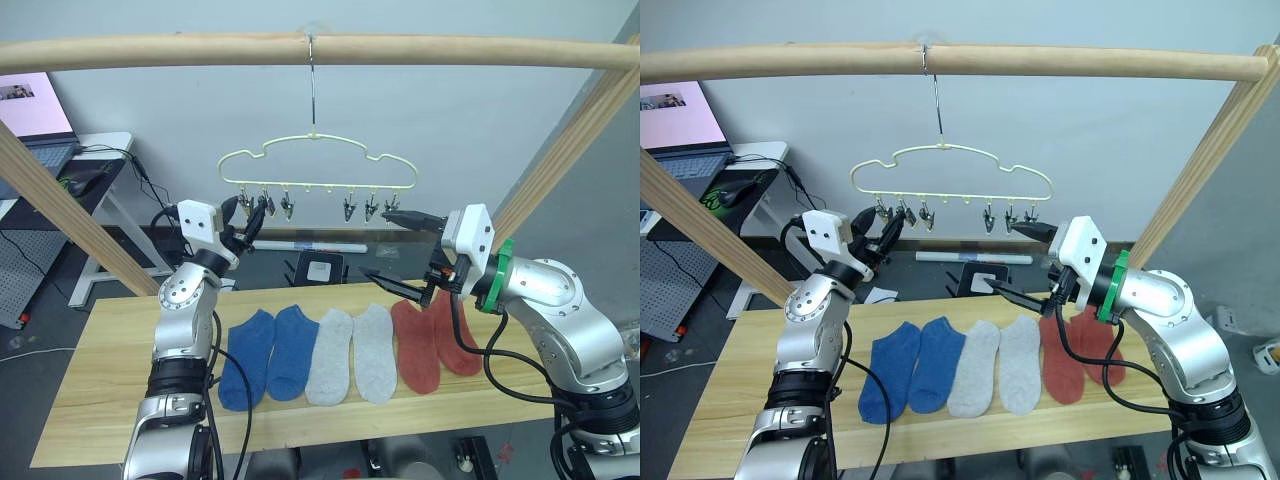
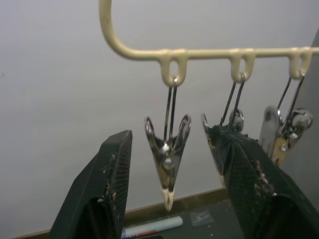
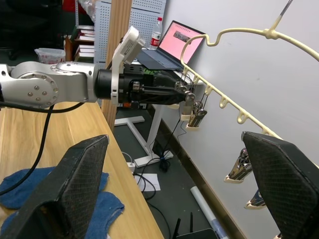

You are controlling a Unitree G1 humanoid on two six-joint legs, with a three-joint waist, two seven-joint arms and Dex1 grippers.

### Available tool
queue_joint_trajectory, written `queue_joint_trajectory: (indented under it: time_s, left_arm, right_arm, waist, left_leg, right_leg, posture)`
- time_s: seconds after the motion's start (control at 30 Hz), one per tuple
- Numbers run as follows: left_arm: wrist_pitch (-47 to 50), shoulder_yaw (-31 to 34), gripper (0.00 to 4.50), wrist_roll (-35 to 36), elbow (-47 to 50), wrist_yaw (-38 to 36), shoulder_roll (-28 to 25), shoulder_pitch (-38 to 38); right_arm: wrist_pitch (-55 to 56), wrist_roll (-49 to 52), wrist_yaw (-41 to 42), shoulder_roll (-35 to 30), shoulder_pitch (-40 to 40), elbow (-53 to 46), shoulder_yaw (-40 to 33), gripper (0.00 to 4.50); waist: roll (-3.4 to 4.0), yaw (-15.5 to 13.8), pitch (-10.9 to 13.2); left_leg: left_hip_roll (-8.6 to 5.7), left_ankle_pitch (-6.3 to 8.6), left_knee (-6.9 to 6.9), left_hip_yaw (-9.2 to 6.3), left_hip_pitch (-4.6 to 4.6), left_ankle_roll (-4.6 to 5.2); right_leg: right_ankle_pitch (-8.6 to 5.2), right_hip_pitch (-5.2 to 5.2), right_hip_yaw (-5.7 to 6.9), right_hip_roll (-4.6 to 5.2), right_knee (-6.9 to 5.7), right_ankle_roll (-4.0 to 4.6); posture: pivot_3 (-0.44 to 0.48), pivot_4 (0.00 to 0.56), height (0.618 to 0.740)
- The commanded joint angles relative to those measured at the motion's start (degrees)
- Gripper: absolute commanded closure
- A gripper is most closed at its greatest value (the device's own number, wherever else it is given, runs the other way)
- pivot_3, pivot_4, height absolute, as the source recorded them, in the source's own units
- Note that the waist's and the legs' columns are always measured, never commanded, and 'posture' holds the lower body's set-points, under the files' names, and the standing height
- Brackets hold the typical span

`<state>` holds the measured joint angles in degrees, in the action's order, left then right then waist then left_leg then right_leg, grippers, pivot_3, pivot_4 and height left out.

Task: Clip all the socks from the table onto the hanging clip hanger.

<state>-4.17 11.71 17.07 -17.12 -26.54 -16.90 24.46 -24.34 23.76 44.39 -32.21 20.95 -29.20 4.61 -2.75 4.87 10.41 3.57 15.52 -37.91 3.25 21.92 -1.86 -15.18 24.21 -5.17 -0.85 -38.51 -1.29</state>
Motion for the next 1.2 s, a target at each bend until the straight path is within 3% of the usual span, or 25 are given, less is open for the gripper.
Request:
queue_joint_trajectory:
  time_s: [0.03,1.2]
  left_arm:
    - [-0.4,0.6,1.78,2.0,5.7,-0.4,0.5,-1.1]
    - [1.7,0.4,1.78,-0.5,5.5,4.8,0.3,-0.4]
  right_arm:
    - [0.6,0.1,-0.6,0.0,0.1,-3.2,-0.3,0.0]
    - [0.6,0.0,-1.5,0.2,-0.6,-3.9,0.5,0.0]
  waist:
    - [0.0,0.0,0.0]
    - [-0.08,0.0,0.0]
  left_leg:
    - [0.01,0.0,0.0,0.0,0.0,0.0]
    - [0.0,0.0,0.0,-0.03,-0.01,0.0]
  right_leg:
    - [0.01,0.0,-0.01,0.0,0.0,0.01]
    - [-0.04,0.0,-0.02,0.01,0.01,-0.09]
  posture:
    - [-0.102,0.176,0.738]
    - [-0.101,0.183,0.738]
